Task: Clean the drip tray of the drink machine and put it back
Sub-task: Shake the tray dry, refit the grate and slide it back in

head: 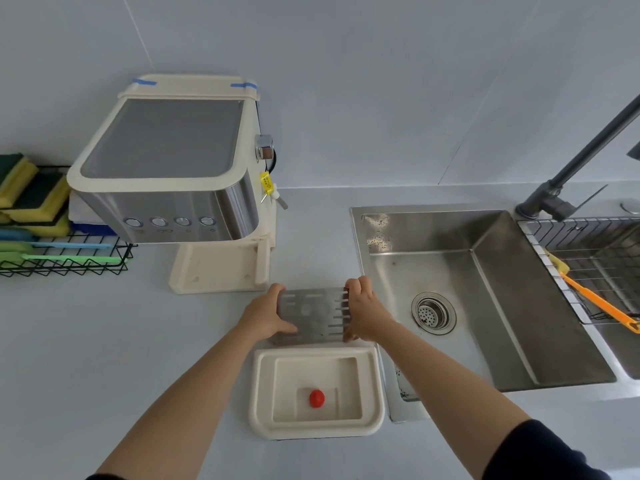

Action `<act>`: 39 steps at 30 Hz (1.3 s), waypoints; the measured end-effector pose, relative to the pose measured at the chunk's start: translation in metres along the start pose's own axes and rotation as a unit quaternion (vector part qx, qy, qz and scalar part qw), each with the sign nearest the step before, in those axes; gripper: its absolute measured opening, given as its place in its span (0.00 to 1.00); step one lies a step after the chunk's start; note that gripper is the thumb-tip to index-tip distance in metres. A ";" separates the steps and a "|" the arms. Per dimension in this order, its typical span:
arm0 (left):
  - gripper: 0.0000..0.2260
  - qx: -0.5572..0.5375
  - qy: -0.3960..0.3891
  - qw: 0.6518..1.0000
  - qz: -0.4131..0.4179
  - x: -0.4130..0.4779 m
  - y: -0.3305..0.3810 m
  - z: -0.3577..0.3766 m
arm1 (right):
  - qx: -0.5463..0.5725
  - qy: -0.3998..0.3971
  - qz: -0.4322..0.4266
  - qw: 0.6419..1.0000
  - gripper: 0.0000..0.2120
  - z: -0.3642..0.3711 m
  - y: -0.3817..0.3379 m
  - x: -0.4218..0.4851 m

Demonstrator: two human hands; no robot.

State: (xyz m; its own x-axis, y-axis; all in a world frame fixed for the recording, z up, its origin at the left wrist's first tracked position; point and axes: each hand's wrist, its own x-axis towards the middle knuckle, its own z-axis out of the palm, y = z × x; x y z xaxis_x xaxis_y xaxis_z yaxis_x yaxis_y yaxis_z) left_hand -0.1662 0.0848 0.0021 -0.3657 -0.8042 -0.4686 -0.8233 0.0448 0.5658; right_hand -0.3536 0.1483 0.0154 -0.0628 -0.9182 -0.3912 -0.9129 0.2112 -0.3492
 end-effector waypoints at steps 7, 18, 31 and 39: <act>0.25 -0.093 0.092 0.991 -0.020 -0.001 0.006 -0.015 | 0.117 0.037 -0.003 0.992 0.36 -0.009 -0.005 -0.005; 0.19 -0.169 0.129 0.977 -0.010 -0.038 0.021 -0.032 | 0.210 0.099 0.004 0.973 0.33 -0.037 -0.010 -0.051; 0.19 0.119 0.067 0.990 -0.016 -0.107 -0.010 0.016 | 0.173 0.023 0.027 0.984 0.30 0.032 -0.004 -0.109; 0.21 0.174 0.064 0.983 -0.007 -0.105 -0.016 0.023 | 0.112 0.026 0.018 0.993 0.30 0.038 -0.009 -0.112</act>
State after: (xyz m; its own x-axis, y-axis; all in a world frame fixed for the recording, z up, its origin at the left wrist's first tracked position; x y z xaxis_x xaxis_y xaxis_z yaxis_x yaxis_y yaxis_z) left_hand -0.1248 0.1819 0.0271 -0.3138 -0.8728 -0.3738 -0.9348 0.2150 0.2827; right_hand -0.3228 0.2620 0.0296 -0.1195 -0.9232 -0.3651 -0.7972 0.3085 -0.5190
